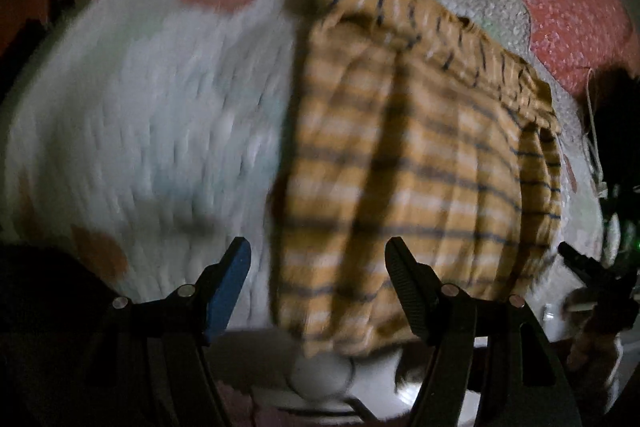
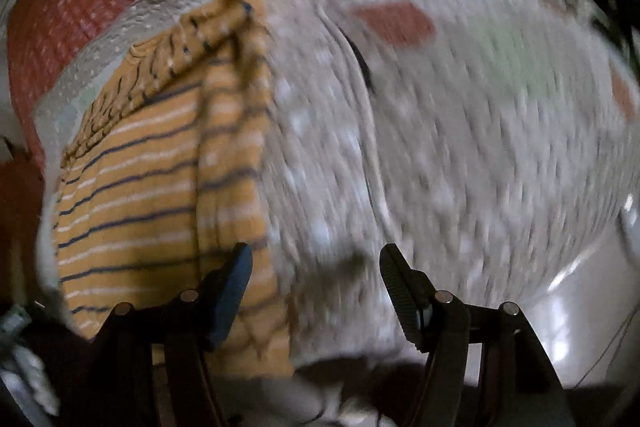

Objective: Fold small clothes
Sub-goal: 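Grasp the sweater hem with both grippers and fold it toward the collar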

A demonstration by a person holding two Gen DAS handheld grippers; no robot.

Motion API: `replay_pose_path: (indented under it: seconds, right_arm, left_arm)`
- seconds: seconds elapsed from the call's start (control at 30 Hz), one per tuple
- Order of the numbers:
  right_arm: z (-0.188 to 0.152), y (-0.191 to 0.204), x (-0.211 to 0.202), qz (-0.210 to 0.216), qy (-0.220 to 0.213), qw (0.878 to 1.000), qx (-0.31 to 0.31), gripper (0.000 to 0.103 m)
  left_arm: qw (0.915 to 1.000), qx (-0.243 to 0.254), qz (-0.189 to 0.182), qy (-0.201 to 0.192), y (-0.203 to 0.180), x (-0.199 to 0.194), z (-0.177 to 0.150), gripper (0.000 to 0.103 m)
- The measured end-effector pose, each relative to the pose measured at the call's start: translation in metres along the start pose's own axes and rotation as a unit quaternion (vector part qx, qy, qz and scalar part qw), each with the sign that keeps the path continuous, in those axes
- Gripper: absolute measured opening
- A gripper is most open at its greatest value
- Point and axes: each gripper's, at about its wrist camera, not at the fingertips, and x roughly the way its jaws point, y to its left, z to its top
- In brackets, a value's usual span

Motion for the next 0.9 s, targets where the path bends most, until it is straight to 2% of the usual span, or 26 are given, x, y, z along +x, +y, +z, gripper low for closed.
replay_pose_path:
  seconds: [0.13, 0.23, 0.4, 0.6, 0.67, 0.9]
  right_arm:
    - [-0.028, -0.012, 0.015, 0.057, 0.068, 0.994, 0.058, 0.071]
    - [-0.045, -0.003, 0.033, 0.072, 0.116, 0.989, 0.050, 0.071]
    - [-0.061, 0.029, 0.053, 0.056, 0.151, 0.987, -0.025, 0.073]
    - [-0.075, 0.057, 0.081, 0.008, 0.175, 0.979, -0.100, 0.076]
    - [-0.079, 0.063, 0.089, 0.002, 0.182, 0.977, -0.114, 0.081]
    - [-0.084, 0.073, 0.101, -0.004, 0.177, 0.977, -0.116, 0.084]
  left_arm:
    - [0.9968, -0.013, -0.050, 0.060, 0.008, 0.024, -0.031, 0.069]
    - [0.9940, -0.006, -0.068, 0.085, 0.006, 0.040, -0.045, 0.069]
    - [0.9926, -0.002, -0.090, 0.081, 0.011, 0.043, -0.049, 0.070]
    - [0.9889, 0.019, -0.094, 0.114, 0.021, 0.060, -0.056, 0.070]
    - [0.9879, 0.030, -0.090, 0.123, 0.018, 0.067, -0.057, 0.071]
    - [0.9812, 0.078, -0.096, 0.148, 0.001, 0.082, -0.068, 0.072]
